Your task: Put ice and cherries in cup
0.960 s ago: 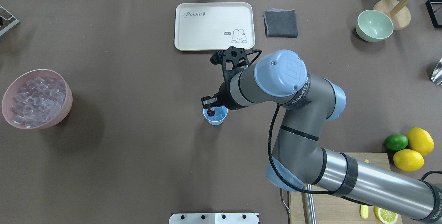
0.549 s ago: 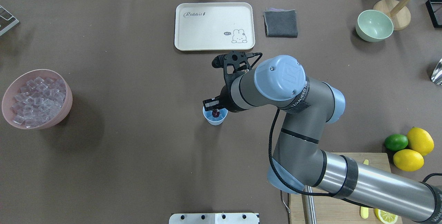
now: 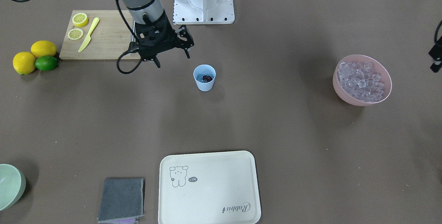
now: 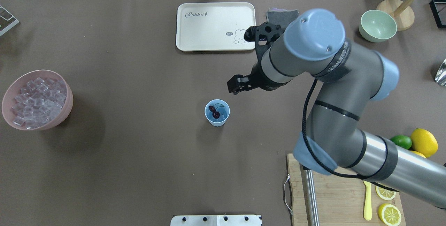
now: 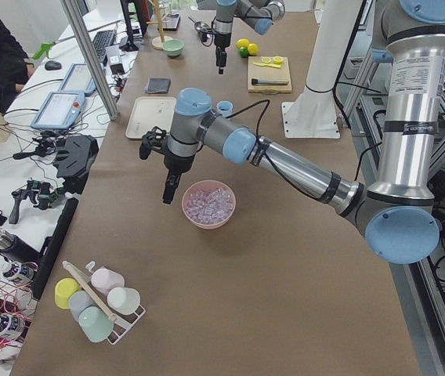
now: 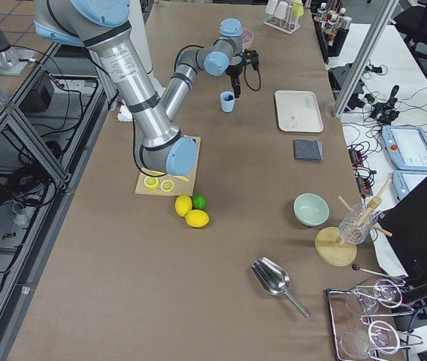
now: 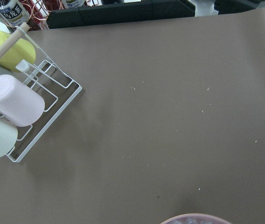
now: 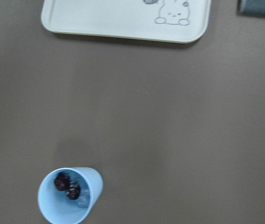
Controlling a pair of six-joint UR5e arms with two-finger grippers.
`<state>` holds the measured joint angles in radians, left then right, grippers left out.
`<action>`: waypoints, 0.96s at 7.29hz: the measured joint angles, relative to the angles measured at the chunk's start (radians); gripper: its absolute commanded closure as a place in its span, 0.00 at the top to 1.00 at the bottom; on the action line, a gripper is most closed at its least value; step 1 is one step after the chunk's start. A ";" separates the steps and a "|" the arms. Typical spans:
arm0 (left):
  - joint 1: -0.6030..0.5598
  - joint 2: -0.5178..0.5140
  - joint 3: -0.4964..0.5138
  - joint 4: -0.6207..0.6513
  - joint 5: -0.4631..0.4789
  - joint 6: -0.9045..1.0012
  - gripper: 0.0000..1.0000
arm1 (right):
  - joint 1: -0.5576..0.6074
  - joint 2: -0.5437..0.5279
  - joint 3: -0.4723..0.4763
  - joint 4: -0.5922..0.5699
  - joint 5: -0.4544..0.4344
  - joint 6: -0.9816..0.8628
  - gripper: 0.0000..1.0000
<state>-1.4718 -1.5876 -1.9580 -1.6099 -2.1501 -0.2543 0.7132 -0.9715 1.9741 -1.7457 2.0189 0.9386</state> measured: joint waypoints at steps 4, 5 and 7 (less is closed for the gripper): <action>-0.256 0.040 0.166 0.109 -0.117 0.391 0.98 | 0.455 -0.271 0.048 -0.271 0.242 -0.655 1.00; -0.264 0.066 0.179 0.111 -0.121 0.404 0.98 | 0.565 -0.370 0.037 -0.274 0.268 -0.804 1.00; -0.268 0.109 0.173 0.071 -0.121 0.410 0.98 | 0.748 -0.519 0.000 -0.271 0.278 -1.001 1.00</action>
<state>-1.7397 -1.4790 -1.7847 -1.5392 -2.2709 0.1557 1.4615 -1.4907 1.9738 -2.0166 2.2968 -0.0626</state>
